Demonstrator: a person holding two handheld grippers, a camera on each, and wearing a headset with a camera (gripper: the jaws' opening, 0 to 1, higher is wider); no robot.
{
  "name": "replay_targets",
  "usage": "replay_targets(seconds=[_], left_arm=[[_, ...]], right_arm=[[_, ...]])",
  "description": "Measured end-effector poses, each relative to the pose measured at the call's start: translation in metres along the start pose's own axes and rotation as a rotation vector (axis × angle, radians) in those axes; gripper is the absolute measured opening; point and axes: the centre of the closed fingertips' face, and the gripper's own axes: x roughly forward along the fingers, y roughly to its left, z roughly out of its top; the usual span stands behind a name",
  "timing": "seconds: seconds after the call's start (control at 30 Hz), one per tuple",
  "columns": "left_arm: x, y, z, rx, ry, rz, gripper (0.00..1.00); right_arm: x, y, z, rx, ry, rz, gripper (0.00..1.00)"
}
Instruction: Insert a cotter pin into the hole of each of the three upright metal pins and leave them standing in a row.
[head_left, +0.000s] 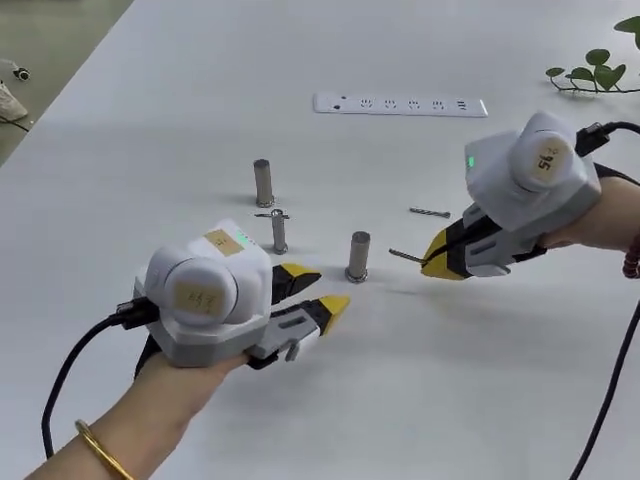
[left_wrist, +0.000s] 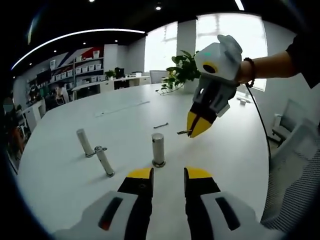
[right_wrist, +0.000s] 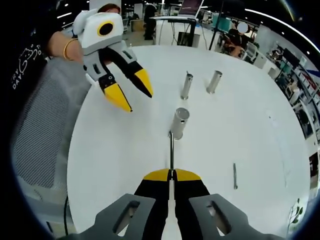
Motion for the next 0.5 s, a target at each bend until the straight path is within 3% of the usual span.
replay_targets(seconds=[0.5], left_arm=[[0.032,0.013,0.003,-0.003,-0.014,0.041,0.22]], right_arm=[[0.005,-0.011,0.0,-0.043,0.024,0.013,0.0]])
